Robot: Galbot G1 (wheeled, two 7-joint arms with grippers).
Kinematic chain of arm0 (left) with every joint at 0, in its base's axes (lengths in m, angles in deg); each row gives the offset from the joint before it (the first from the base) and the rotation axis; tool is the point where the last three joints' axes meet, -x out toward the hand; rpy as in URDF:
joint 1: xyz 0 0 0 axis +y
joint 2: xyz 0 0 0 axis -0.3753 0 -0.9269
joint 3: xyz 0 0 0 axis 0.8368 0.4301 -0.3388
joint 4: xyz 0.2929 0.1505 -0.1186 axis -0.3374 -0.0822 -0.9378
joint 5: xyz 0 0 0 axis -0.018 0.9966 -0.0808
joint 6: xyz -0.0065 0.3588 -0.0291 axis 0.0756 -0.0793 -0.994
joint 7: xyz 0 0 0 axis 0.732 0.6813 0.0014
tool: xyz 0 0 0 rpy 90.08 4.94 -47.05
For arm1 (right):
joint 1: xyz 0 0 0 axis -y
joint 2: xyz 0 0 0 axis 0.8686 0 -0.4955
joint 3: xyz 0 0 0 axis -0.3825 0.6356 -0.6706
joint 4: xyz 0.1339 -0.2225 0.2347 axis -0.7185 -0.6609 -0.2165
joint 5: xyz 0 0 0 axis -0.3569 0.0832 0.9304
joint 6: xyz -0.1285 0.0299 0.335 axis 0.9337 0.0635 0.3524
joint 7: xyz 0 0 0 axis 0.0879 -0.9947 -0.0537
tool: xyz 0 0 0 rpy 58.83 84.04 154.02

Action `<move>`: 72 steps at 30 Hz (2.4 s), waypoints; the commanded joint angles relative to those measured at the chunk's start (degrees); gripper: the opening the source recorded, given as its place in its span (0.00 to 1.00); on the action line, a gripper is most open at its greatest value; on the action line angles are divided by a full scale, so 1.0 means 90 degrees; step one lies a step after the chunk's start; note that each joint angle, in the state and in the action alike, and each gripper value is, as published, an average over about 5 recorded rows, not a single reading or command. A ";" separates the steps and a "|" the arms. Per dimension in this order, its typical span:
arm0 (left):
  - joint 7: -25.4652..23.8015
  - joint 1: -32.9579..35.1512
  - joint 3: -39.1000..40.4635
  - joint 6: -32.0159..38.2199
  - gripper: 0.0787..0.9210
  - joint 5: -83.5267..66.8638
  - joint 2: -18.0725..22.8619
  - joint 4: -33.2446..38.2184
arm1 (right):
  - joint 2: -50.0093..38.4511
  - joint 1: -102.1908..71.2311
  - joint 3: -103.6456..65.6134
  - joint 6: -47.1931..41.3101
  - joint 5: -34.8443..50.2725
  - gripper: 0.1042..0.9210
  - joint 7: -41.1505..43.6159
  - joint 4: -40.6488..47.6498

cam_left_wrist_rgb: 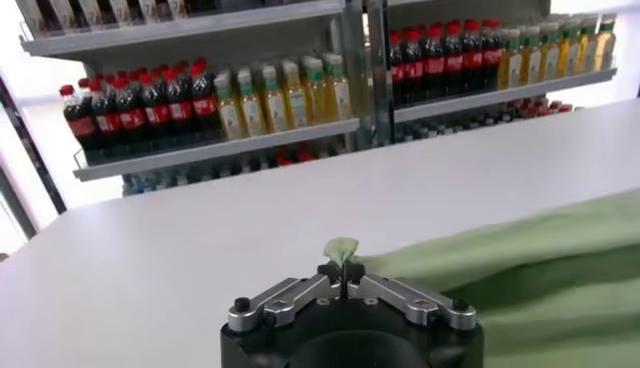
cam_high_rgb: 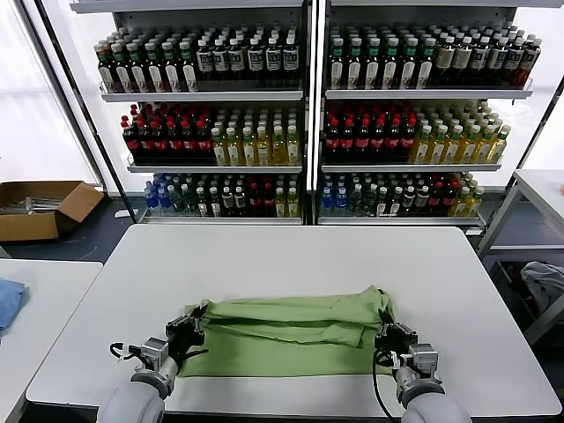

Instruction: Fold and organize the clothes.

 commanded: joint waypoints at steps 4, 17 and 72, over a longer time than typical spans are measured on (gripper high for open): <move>-0.0019 0.0173 -0.0028 0.0040 0.01 0.0397 0.0035 -0.0028 | 0.0054 -0.0309 0.0146 0.0003 -0.0265 0.00 -0.0089 -0.0030; 0.0049 0.0207 -0.0009 -0.0101 0.33 0.0992 0.0099 0.0087 | 0.0107 -0.0096 0.0301 0.0056 -0.0848 0.21 -0.0253 0.0523; 0.0472 0.0533 -0.0505 -0.0759 0.41 -0.0557 0.0727 -0.0031 | -0.0321 -0.0118 -0.0343 0.0032 -0.0018 0.88 -0.0236 -0.1257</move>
